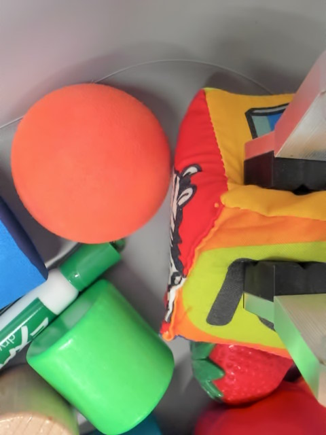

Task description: Pick an object from the bin

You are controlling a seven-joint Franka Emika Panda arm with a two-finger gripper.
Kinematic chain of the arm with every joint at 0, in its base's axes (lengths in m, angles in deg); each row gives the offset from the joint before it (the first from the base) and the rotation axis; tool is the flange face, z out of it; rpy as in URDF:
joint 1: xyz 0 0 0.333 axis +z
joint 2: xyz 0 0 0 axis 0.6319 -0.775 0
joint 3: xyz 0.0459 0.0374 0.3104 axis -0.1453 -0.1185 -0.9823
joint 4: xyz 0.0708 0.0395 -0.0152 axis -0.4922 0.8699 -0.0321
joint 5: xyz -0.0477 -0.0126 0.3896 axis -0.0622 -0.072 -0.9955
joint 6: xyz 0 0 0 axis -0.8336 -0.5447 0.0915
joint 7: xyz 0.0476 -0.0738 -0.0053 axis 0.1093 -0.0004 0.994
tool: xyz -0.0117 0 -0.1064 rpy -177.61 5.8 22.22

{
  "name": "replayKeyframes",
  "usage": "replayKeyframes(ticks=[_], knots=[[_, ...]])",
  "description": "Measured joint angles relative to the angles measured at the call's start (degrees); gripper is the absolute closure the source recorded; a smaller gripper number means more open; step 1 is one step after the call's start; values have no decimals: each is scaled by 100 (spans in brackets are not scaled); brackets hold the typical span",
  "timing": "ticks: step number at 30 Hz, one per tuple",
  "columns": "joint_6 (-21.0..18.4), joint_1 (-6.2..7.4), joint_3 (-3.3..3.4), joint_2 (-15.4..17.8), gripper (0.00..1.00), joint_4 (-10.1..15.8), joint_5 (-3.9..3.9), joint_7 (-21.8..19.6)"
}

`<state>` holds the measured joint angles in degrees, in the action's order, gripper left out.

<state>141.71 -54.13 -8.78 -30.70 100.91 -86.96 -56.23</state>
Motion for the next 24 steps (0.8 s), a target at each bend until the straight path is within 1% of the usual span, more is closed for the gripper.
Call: replayKeyframes(ticks=[9, 15, 24], knots=[[-34, 0, 0, 44, 100, 5, 0, 0], [-132, 0, 0, 158, 100, 15, 0, 0], [-374, 0, 2, 416, 100, 31, 0, 0]])
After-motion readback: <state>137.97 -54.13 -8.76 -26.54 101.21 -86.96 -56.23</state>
